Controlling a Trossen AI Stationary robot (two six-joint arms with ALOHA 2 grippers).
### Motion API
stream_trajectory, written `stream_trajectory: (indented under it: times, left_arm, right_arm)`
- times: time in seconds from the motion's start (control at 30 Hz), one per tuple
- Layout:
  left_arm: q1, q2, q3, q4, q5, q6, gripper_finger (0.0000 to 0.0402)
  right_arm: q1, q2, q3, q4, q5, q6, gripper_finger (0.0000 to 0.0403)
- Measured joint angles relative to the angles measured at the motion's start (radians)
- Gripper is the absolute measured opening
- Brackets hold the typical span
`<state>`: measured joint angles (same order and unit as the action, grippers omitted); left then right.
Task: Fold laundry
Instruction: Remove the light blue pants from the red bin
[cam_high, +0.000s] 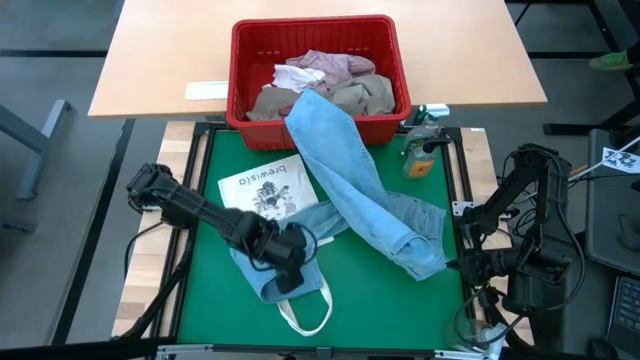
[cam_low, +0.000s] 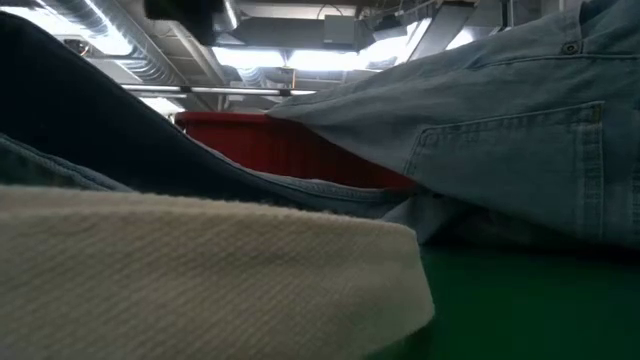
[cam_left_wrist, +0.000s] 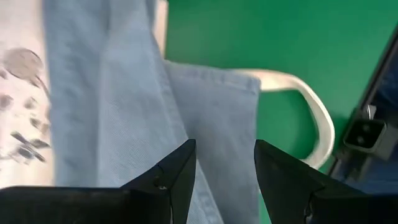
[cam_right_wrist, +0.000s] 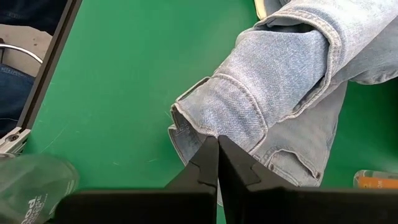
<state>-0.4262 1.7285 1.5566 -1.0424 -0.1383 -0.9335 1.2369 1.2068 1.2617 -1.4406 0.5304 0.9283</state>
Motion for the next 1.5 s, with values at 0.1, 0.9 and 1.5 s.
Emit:
stream_trajectory:
  times: [0.1,0.9,1.5]
  left_arm:
    - [-0.053,0.012,0.000,0.000,0.002,-0.060,0.0156]
    - [-0.240,0.103,0.000,-0.183,-0.055,-0.324,0.0156]
    - [-0.227,0.105,0.000,-0.170,-0.001,-0.374,0.0156]
  right_arm:
    - [0.000,0.000,0.000,0.000,0.000,0.000,0.0001]
    - [0.000,0.000,0.000,0.003,-0.008,0.000,0.0001]
    - [0.000,0.000,0.000,0.004,-0.008,0.001,0.0001]
